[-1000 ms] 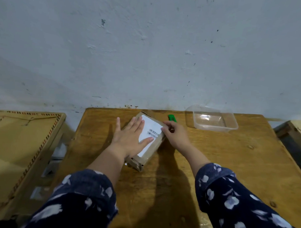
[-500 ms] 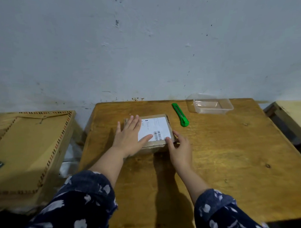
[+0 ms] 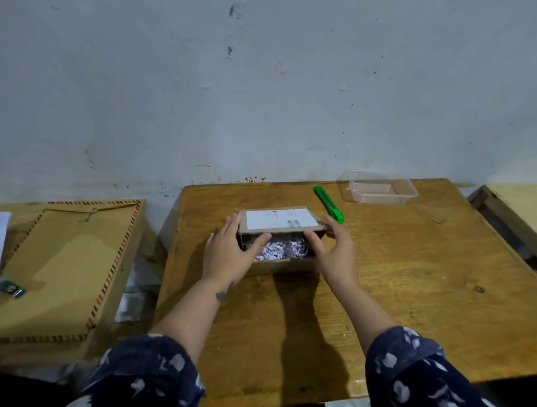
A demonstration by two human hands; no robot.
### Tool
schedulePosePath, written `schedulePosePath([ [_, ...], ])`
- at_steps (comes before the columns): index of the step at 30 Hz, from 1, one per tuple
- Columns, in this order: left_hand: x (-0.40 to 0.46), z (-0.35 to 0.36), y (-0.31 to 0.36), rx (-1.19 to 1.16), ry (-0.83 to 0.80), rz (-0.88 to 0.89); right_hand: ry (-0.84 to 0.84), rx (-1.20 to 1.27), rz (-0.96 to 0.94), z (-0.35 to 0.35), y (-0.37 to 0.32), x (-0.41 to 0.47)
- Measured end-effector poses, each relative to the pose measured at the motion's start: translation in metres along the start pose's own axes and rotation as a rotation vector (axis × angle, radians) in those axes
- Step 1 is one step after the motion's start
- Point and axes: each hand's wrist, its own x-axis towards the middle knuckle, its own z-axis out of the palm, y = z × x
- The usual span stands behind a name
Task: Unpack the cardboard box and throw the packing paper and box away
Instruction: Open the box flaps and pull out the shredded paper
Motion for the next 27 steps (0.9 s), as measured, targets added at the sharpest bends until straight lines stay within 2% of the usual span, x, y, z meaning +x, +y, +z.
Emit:
schedulePosePath([
  [4, 0.011, -0.006, 0.015, -0.300, 0.055, -0.100, 0.048, 0.064, -0.046, -0.001, -0.022, 0.016],
  [7, 0.026, -0.009, 0.024, -0.355, 0.130, -0.087, 0.086, 0.048, -0.110, 0.001, -0.035, 0.033],
  [9, 0.037, -0.011, 0.027, -0.305, 0.168, -0.072, 0.111, 0.030, -0.121, 0.004, -0.041, 0.047],
  [12, 0.051, -0.018, 0.029, -0.100, 0.258, -0.037, 0.128, -0.084, -0.165, 0.007, -0.046, 0.073],
  [15, 0.070, -0.025, 0.031, 0.117, 0.336, 0.009, 0.071, -0.166, -0.189, 0.011, -0.048, 0.099],
  [20, 0.106, -0.026, 0.026, 0.231, 0.301, 0.043, -0.019, -0.139, -0.135, 0.018, -0.043, 0.131],
  [27, 0.127, -0.018, 0.013, 0.356, 0.249, -0.056, -0.096, -0.170, -0.108, 0.024, -0.027, 0.167],
])
